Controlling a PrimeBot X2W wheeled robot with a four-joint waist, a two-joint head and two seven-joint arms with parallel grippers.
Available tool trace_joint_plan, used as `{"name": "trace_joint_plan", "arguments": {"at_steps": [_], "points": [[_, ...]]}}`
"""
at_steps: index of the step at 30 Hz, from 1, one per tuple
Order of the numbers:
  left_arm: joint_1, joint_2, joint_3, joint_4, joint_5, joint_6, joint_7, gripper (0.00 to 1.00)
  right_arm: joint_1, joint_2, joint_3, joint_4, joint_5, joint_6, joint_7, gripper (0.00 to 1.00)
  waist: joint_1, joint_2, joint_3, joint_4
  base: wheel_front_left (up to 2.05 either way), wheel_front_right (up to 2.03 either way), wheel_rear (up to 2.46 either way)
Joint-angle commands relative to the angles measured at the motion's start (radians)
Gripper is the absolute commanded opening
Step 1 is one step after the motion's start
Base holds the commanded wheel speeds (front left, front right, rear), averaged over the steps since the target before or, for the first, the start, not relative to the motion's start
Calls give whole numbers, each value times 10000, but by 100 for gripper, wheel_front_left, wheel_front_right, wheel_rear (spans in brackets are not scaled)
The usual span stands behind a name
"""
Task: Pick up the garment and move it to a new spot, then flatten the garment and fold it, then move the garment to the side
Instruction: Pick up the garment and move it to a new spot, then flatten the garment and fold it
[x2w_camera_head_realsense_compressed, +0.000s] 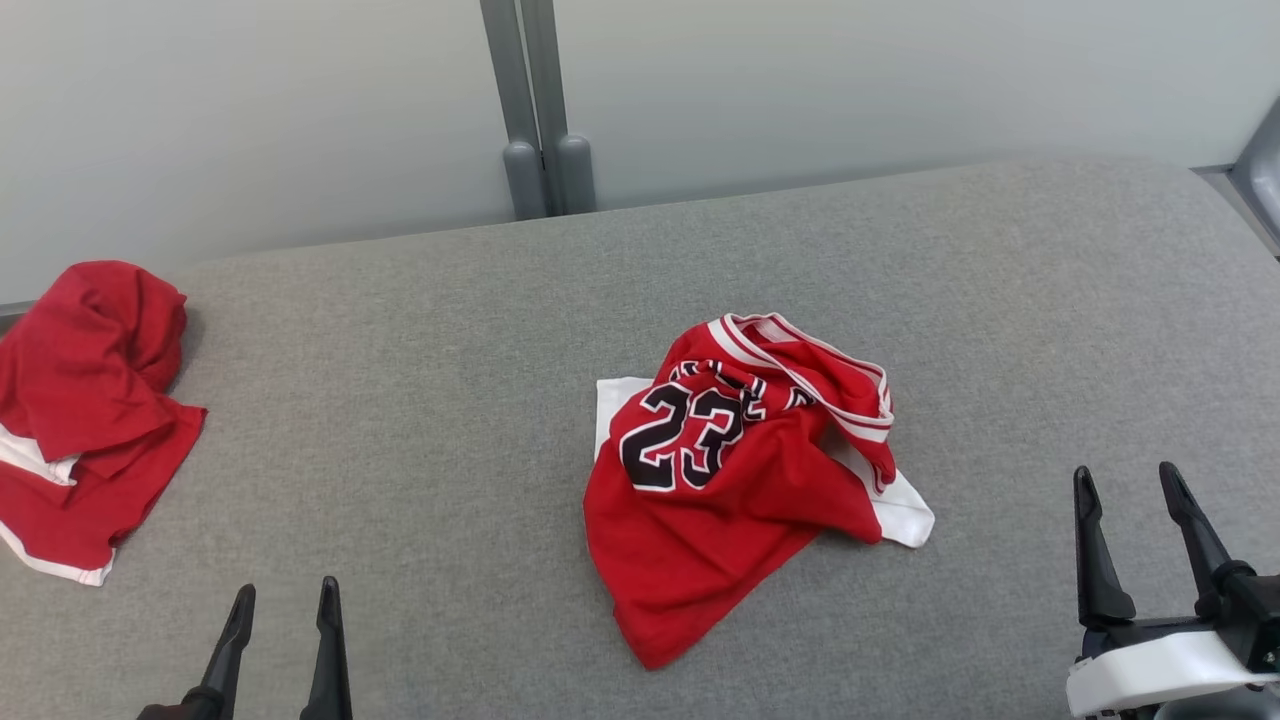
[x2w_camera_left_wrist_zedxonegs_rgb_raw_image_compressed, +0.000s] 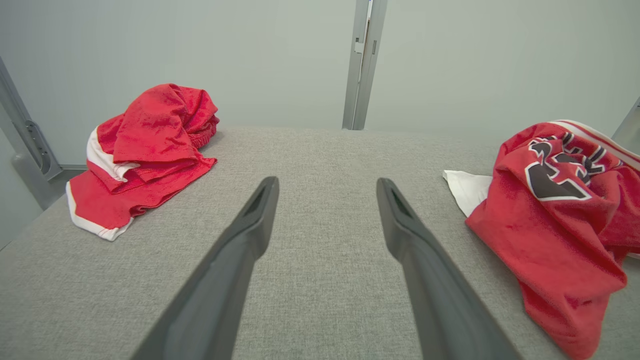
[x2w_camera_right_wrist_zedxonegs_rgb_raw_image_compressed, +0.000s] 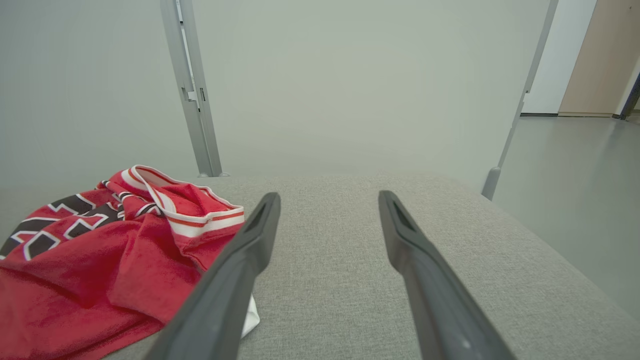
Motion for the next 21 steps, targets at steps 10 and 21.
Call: {"name": "trace_joint_plan", "arguments": {"at_steps": [10, 21], "points": [[-28, -505, 584, -19, 532, -408, -7, 100, 121, 226, 188, 476, -73, 3, -29, 100, 0, 0, -194, 141, 0, 0, 0], [-362, -526, -95, -70, 286, -415, -7, 100, -229, 160, 410, 510, -65, 1, -29, 100, 0, 0, 50, -157, 0, 0, 0]]}}
